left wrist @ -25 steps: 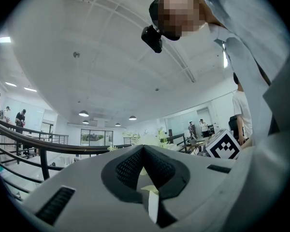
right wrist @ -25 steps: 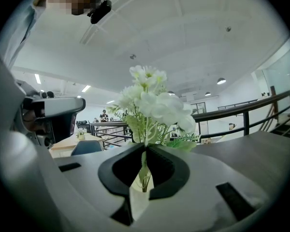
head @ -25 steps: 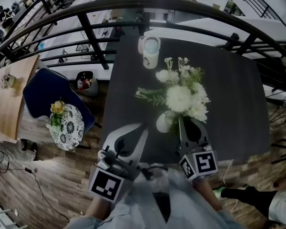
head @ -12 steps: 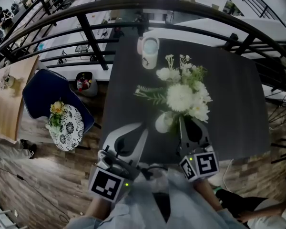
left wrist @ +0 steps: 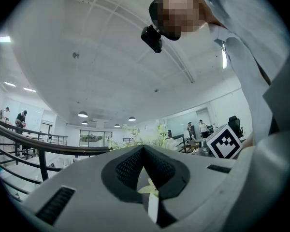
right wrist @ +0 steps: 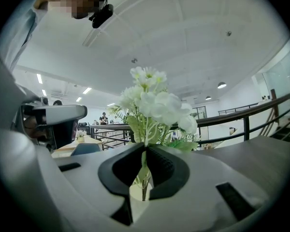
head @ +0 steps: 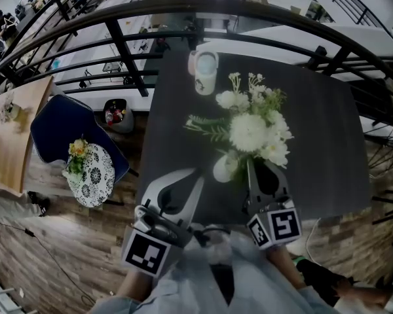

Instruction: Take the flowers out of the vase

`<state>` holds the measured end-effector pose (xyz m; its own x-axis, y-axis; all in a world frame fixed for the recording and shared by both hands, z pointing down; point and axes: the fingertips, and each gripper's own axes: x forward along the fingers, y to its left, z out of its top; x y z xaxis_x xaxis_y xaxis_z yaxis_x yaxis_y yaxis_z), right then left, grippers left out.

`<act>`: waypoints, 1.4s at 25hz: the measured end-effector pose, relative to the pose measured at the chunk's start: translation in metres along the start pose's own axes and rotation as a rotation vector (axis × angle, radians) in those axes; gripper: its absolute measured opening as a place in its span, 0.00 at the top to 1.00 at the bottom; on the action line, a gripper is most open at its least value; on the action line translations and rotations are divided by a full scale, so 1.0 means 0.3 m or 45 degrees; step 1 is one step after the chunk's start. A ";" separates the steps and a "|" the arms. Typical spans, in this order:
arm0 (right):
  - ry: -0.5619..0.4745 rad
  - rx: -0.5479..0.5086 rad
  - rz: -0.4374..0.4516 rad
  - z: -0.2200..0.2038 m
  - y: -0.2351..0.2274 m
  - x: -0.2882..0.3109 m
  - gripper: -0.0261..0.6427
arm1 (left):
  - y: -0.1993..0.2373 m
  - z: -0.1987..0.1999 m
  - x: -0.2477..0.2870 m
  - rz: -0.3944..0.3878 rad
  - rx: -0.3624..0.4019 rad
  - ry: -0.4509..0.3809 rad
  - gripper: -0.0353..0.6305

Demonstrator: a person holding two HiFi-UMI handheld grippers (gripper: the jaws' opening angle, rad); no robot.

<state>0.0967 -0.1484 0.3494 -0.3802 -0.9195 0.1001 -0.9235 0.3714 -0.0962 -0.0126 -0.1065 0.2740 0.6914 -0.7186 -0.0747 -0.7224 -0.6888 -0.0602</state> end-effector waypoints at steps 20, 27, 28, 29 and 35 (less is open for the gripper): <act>-0.047 -0.011 0.003 0.040 0.012 0.001 0.92 | 0.005 -0.004 -0.014 0.000 0.002 -0.009 0.95; -0.063 -0.016 0.004 0.059 0.008 -0.008 0.92 | -0.009 0.000 -0.014 -0.003 0.007 -0.011 0.95; -0.066 -0.016 0.004 0.059 0.009 -0.008 0.92 | -0.008 -0.002 -0.016 -0.003 0.008 -0.011 0.95; -0.068 -0.018 0.004 0.060 0.011 -0.007 0.92 | -0.006 -0.004 -0.017 -0.003 0.007 -0.012 0.95; -0.088 -0.023 0.005 0.084 0.009 -0.012 0.92 | -0.009 0.000 -0.016 0.000 0.001 -0.024 0.95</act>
<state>0.0967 -0.1473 0.3239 -0.3803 -0.9243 0.0314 -0.9229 0.3770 -0.0787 -0.0139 -0.1010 0.2745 0.6912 -0.7165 -0.0936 -0.7223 -0.6889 -0.0607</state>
